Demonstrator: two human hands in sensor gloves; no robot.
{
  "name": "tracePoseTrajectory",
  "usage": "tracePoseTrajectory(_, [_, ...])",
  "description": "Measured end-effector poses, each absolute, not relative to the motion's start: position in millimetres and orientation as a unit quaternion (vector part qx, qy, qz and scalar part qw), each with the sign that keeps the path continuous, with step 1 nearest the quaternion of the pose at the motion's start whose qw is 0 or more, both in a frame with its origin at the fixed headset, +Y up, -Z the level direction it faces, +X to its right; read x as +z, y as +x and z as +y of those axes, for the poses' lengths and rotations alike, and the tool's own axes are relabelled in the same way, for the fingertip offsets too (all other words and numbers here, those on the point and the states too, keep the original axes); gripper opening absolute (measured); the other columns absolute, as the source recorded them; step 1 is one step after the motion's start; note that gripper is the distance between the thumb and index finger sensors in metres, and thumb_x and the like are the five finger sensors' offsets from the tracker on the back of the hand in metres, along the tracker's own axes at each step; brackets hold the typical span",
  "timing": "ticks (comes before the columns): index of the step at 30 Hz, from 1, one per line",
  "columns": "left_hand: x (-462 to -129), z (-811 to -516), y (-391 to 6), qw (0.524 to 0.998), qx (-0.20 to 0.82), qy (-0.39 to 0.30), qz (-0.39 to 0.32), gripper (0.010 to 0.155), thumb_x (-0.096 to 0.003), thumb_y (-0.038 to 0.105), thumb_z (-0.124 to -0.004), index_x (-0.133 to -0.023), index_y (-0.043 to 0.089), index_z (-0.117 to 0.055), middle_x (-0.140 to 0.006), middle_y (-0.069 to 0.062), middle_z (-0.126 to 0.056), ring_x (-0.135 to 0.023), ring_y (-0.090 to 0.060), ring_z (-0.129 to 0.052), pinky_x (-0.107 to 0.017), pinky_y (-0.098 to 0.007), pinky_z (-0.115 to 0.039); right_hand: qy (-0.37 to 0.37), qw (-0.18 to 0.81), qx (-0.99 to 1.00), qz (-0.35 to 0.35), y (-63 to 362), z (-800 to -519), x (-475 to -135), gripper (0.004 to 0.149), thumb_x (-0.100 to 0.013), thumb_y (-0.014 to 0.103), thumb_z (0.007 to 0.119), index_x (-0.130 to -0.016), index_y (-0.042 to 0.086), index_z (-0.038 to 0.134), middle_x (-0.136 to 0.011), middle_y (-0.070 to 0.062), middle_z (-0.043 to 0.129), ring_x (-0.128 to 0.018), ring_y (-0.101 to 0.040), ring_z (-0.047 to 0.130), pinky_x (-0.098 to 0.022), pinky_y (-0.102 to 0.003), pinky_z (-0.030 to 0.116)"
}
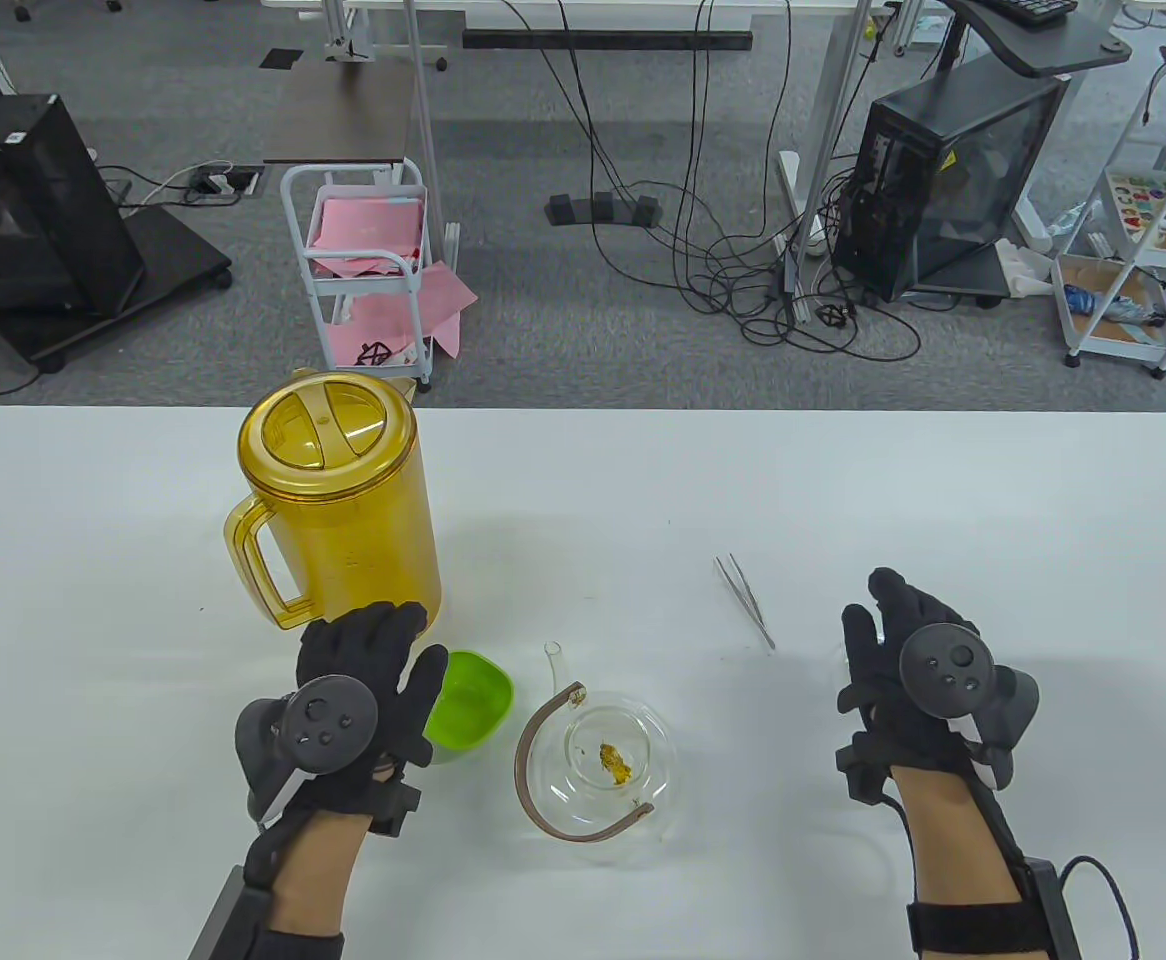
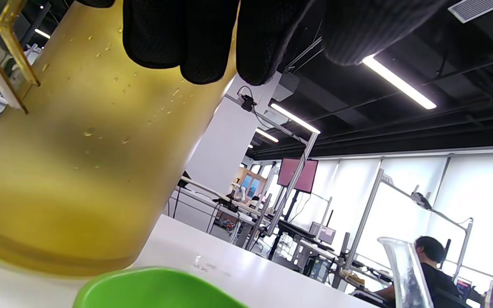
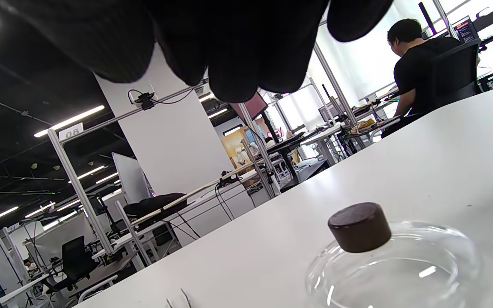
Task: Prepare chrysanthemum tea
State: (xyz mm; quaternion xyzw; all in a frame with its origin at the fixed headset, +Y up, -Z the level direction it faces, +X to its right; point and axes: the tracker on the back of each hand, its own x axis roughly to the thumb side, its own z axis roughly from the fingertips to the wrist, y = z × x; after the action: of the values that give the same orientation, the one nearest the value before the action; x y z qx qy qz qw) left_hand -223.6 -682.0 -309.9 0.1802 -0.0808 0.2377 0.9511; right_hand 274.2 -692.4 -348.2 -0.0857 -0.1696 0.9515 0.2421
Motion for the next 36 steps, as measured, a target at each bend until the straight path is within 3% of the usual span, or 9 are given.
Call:
tracePoseTrajectory(9, [-302,-672,-223,0.935,0.252,0.231,-0.094,0.062,-0.0562,0.057,-0.073,-0.107,0.022,-0.068,-0.114,-0.016,-0.068,-0.103,-0.047,-0.061,-0.076,-0.069,-0.038,-0.066,0.244,0.951,-0.178,268,-688,-346,0.058,-0.056,0.05,0.074,-0.107,0.023,0.067,-0.103,-0.006,0.073,-0.1,-0.039,0.073,-0.072,-0.068,0.048])
tracePoseTrajectory(16, [-296,-650,-249,0.906,0.277,0.316,-0.055,0.079,-0.0559,0.061,-0.072,-0.116,0.027,-0.034,-0.128,-0.014,-0.025,-0.114,-0.047,-0.028,-0.078,-0.063,-0.026,-0.055,0.245,0.95,-0.183,263,-686,-346,0.058,-0.056,0.05,0.074,-0.107,0.023,0.067,-0.103,-0.007,0.073,-0.099,-0.039,0.074,-0.072,-0.068,0.048])
tracePoseTrajectory(18, [-301,-648,-263,0.895,0.311,0.318,-0.027,0.086,-0.0562,0.063,-0.071,-0.116,0.028,-0.019,-0.125,-0.015,-0.007,-0.114,-0.046,-0.018,-0.078,-0.063,-0.023,-0.052,0.244,0.951,-0.183,262,-686,-347,0.058,-0.056,0.05,0.074,-0.107,0.023,0.067,-0.103,-0.006,0.073,-0.099,-0.039,0.074,-0.072,-0.068,0.048])
tracePoseTrajectory(21, [-318,-650,-287,0.878,0.367,0.306,0.028,0.092,-0.0559,0.064,-0.072,-0.114,0.027,-0.01,-0.122,-0.014,0.003,-0.113,-0.045,-0.01,-0.077,-0.063,-0.02,-0.045,0.24,0.953,-0.179,257,-688,-348,0.058,-0.056,0.05,0.074,-0.107,0.023,0.067,-0.103,-0.007,0.073,-0.1,-0.039,0.073,-0.072,-0.068,0.048])
tracePoseTrajectory(27, [-342,-659,-317,0.849,0.445,0.27,0.093,0.09,-0.0563,0.066,-0.069,-0.116,0.026,-0.014,-0.125,-0.016,-0.007,-0.113,-0.046,-0.013,-0.076,-0.064,-0.02,-0.041,0.238,0.955,-0.175,255,-688,-348,0.058,-0.056,0.05,0.074,-0.107,0.023,0.067,-0.103,-0.007,0.073,-0.099,-0.039,0.074,-0.072,-0.068,0.049])
tracePoseTrajectory(29, [-350,-660,-324,0.836,0.47,0.26,0.106,0.086,-0.0564,0.065,-0.068,-0.117,0.025,-0.021,-0.127,-0.018,-0.02,-0.113,-0.049,-0.02,-0.076,-0.066,-0.021,-0.043,0.242,0.953,-0.176,256,-688,-347,0.058,-0.056,0.05,0.074,-0.107,0.023,0.067,-0.103,-0.006,0.073,-0.099,-0.039,0.073,-0.072,-0.068,0.048])
tracePoseTrajectory(31, [-359,-661,-332,0.821,0.499,0.249,0.12,0.079,-0.0565,0.065,-0.068,-0.117,0.023,-0.039,-0.125,-0.018,-0.038,-0.112,-0.05,-0.031,-0.076,-0.067,-0.024,-0.045,0.243,0.953,-0.175,257,-688,-347,0.058,-0.056,0.05,0.074,-0.107,0.023,0.067,-0.103,-0.006,0.073,-0.099,-0.039,0.073,-0.072,-0.068,0.048])
tracePoseTrajectory(32, [-362,-661,-333,0.819,0.506,0.241,0.124,0.077,-0.0555,0.066,-0.07,-0.115,0.021,-0.049,-0.123,-0.019,-0.046,-0.111,-0.051,-0.037,-0.076,-0.067,-0.025,-0.046,0.243,0.953,-0.174,257,-688,-347,0.058,-0.056,0.05,0.074,-0.107,0.023,0.067,-0.103,-0.007,0.073,-0.1,-0.039,0.073,-0.072,-0.068,0.048])
tracePoseTrajectory(36, [-370,-666,-333,0.794,0.531,0.26,0.142,0.071,-0.054,0.067,-0.074,-0.107,0.022,-0.062,-0.108,-0.016,-0.071,-0.101,-0.049,-0.06,-0.075,-0.07,-0.031,-0.045,0.242,0.954,-0.172,255,-688,-347,0.058,-0.056,0.05,0.074,-0.107,0.023,0.067,-0.103,-0.006,0.073,-0.099,-0.039,0.074,-0.072,-0.068,0.049])
